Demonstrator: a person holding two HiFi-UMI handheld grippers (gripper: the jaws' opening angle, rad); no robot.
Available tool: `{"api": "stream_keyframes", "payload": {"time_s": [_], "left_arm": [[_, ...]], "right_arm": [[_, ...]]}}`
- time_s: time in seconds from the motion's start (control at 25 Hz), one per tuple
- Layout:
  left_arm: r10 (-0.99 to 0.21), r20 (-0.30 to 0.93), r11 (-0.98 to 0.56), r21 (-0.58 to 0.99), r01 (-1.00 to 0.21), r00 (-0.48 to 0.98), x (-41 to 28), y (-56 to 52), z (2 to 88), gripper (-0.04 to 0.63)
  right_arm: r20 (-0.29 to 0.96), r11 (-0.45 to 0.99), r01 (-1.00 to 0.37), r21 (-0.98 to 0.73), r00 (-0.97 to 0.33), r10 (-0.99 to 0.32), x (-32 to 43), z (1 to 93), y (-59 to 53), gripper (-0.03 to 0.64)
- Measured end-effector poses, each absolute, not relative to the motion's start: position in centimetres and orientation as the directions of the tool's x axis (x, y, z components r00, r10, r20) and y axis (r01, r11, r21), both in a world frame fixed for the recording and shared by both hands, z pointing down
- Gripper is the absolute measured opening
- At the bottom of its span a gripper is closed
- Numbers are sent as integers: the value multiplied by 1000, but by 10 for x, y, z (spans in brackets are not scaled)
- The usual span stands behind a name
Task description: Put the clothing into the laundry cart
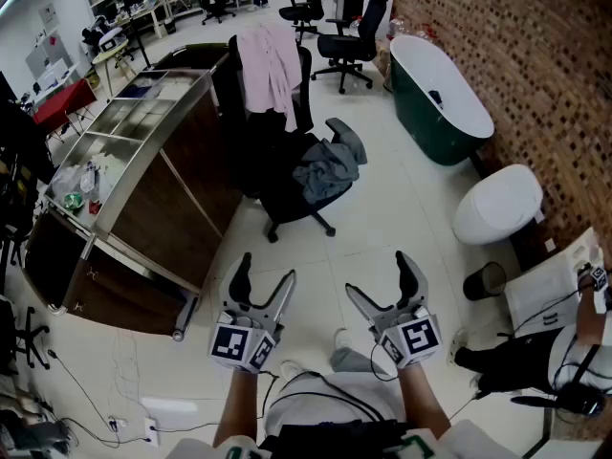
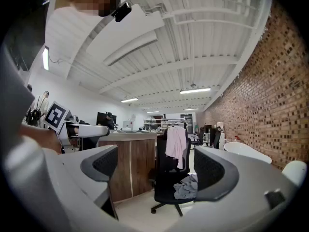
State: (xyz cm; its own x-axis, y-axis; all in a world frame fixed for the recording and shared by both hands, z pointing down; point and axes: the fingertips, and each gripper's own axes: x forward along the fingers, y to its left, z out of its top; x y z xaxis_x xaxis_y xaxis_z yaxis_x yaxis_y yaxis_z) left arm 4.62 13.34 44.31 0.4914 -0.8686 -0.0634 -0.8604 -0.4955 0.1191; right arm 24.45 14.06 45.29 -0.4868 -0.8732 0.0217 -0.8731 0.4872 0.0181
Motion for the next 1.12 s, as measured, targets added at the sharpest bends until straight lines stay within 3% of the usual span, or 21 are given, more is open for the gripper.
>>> {"api": "stream_keyframes", "payload": {"time_s": [0.48, 0.72, 1.12], "left_arm": [[-840, -72, -542, 81, -837, 537, 175, 48, 432, 357], [-812, -49, -583, 106, -806, 581, 250, 10, 430, 357], [-821, 24, -563, 124, -817, 570, 263, -60, 456, 357]], "right_arm": [[-30, 500, -866, 10, -500, -866, 356, 451, 56, 503], [11, 449, -892, -48, -450, -893, 428, 480, 27, 503], [40, 476, -874, -96, -482, -875, 433, 505, -53, 503]]}}
